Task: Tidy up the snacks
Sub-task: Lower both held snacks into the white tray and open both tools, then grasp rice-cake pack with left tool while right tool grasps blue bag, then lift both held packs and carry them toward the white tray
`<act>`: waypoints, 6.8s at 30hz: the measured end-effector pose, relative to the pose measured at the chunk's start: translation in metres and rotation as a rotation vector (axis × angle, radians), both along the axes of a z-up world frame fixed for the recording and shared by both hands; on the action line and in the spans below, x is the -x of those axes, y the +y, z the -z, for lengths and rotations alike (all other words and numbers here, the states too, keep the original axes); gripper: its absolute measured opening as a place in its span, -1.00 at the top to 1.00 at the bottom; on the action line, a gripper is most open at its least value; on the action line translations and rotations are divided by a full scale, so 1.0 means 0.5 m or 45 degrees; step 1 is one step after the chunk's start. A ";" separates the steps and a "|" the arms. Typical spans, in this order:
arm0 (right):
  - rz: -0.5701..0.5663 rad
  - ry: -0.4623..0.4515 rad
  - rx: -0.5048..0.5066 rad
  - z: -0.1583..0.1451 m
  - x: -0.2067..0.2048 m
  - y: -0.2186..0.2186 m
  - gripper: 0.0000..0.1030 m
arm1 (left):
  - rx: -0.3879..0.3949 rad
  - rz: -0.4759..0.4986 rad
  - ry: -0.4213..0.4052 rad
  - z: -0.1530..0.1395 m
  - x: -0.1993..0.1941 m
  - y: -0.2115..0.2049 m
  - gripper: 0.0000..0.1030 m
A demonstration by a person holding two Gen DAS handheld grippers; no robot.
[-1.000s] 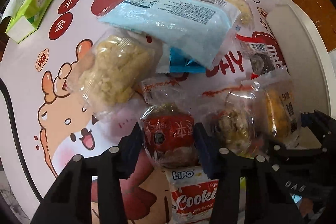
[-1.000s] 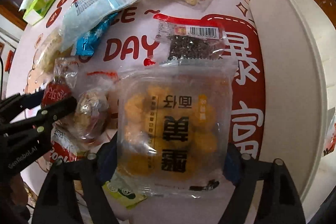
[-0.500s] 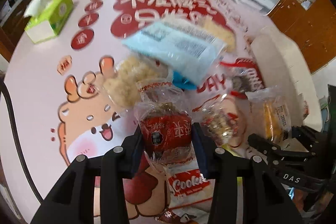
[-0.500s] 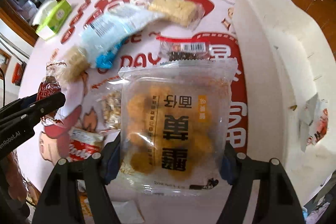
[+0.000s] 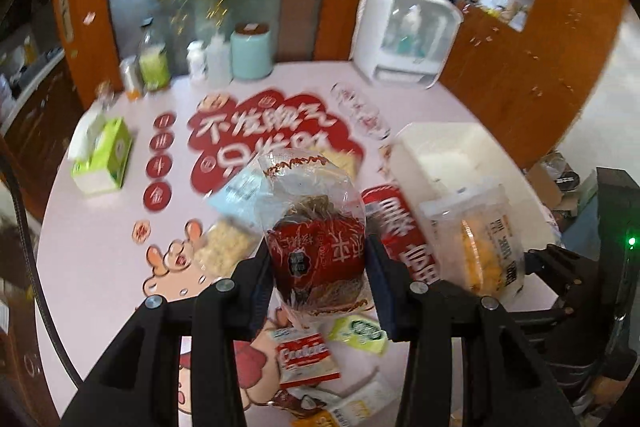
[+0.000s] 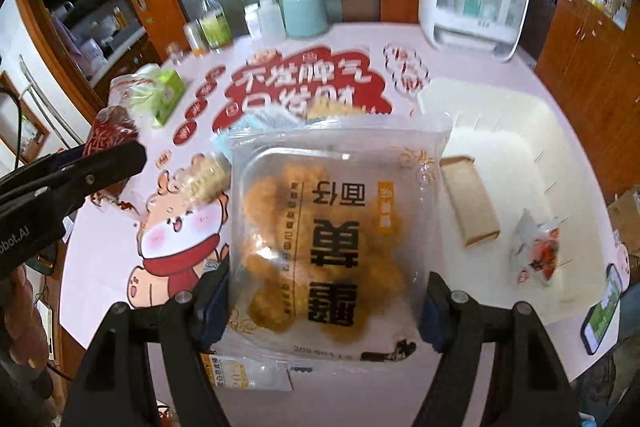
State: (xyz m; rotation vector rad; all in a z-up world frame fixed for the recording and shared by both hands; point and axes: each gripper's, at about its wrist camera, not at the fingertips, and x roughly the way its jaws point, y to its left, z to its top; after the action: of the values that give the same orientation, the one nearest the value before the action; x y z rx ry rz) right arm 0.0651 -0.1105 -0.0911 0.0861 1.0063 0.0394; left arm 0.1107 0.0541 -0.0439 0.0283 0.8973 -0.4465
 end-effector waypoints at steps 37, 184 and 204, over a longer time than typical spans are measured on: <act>-0.062 -0.133 0.144 -0.132 -0.218 -0.540 -0.51 | -0.043 -0.003 0.113 -0.010 -0.046 -0.593 0.17; -0.530 0.269 0.098 0.194 -0.418 0.190 -0.66 | -0.183 -0.251 0.342 0.311 -0.205 0.149 -0.05; -0.180 -0.190 -0.207 -0.127 -0.107 -0.150 -0.26 | -0.024 -0.154 0.036 0.004 -0.075 -0.120 -0.05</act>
State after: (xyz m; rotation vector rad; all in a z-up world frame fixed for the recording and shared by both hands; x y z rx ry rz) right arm 0.1183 -0.1855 -0.0275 0.1581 0.8572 0.2540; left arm 0.1482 -0.0059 -0.0461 -0.0153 0.9258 -0.3265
